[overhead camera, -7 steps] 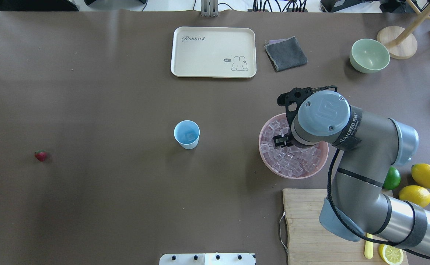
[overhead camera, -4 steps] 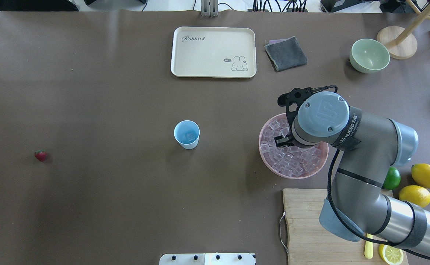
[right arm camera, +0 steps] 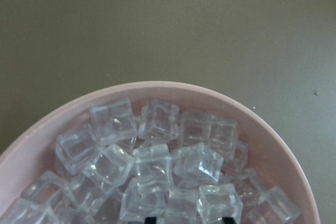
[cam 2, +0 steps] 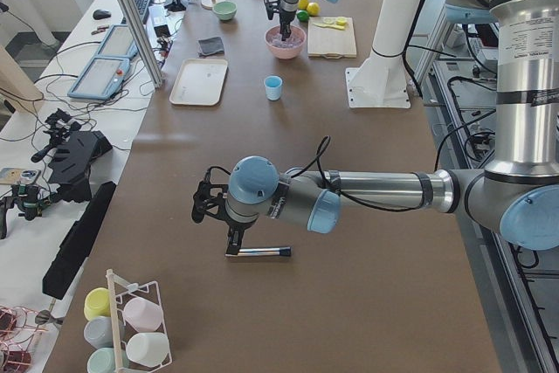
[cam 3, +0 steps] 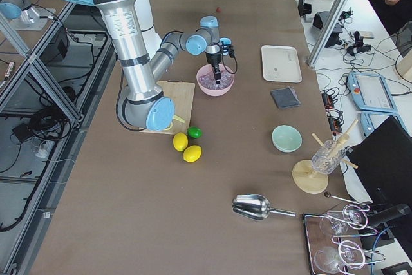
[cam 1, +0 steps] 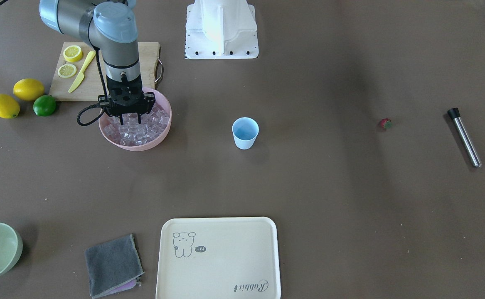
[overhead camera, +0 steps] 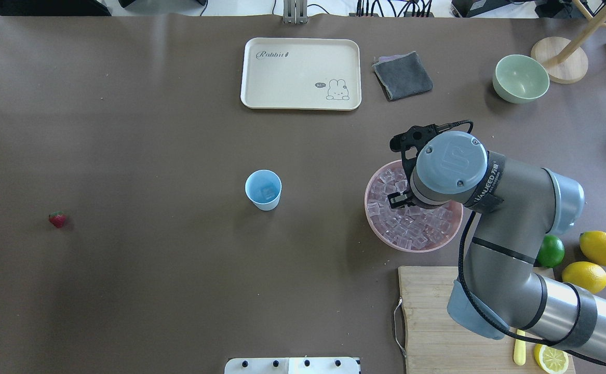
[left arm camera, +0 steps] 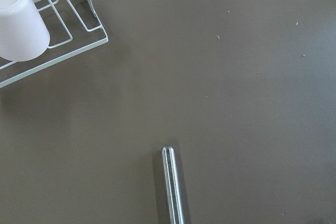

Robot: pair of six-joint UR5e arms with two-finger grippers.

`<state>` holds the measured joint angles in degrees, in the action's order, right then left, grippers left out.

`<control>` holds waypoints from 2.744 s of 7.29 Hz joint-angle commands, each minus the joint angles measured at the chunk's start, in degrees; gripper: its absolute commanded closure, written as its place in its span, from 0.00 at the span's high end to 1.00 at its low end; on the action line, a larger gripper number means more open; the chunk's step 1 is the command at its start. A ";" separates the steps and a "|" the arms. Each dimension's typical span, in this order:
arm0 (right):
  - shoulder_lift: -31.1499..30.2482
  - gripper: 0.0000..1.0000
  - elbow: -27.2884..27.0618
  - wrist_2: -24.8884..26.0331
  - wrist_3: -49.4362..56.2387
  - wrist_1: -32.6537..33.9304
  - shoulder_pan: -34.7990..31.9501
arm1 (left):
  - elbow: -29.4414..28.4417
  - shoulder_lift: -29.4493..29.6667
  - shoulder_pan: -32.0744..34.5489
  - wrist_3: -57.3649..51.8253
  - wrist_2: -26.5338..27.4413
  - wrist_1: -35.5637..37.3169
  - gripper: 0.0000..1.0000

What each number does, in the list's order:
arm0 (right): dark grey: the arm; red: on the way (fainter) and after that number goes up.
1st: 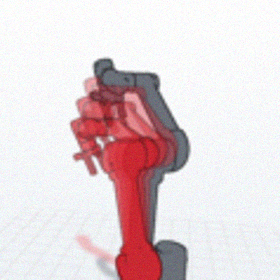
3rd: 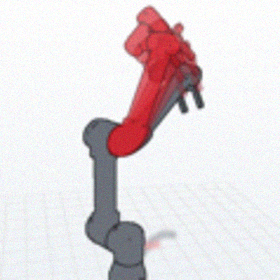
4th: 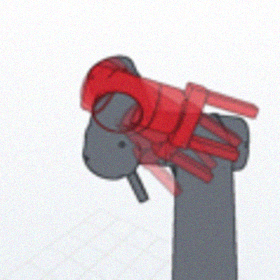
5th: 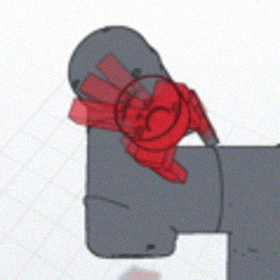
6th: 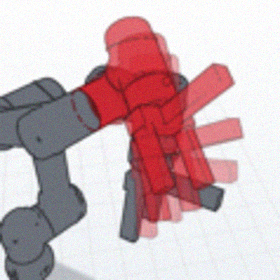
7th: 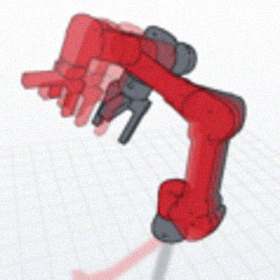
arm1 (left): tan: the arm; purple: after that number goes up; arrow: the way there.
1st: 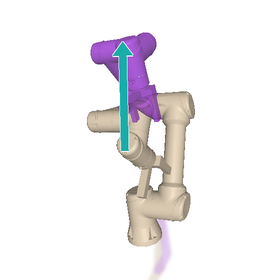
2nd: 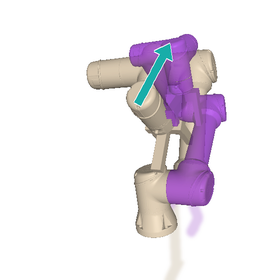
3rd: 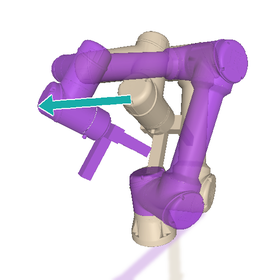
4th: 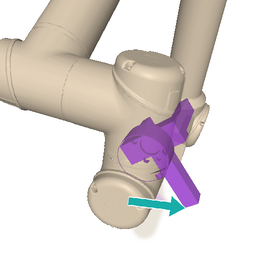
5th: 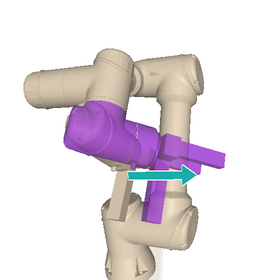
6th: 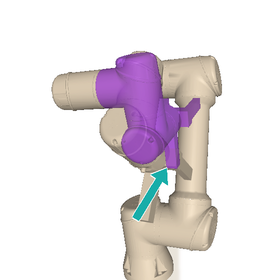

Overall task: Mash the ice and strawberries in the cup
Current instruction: 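Dip the scoop into the ice cubes and lift another cube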

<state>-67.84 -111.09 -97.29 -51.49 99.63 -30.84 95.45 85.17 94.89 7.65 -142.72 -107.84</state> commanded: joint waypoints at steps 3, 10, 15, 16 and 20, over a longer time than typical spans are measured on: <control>0.34 0.51 -0.35 -0.35 1.30 2.31 -0.09 | 0.08 0.08 -0.05 0.00 -0.63 0.09 0.99; 2.27 0.48 1.22 0.09 1.39 2.16 0.79 | -0.09 -0.09 0.12 0.00 -1.07 0.09 0.99; 2.27 0.14 1.76 -0.09 1.74 2.06 0.17 | -0.18 -0.09 0.47 0.00 -1.16 0.09 0.99; 2.27 0.12 1.67 -0.09 2.78 2.15 0.00 | -0.18 -0.09 0.47 0.00 -1.16 0.09 0.99; 9.01 0.07 0.85 -1.85 -1.66 2.59 -2.12 | -0.10 -0.09 0.47 0.00 -2.38 0.09 0.99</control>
<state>-62.19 -111.60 -98.68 -50.23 102.20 -32.76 95.26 85.08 95.36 7.65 -144.32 -107.75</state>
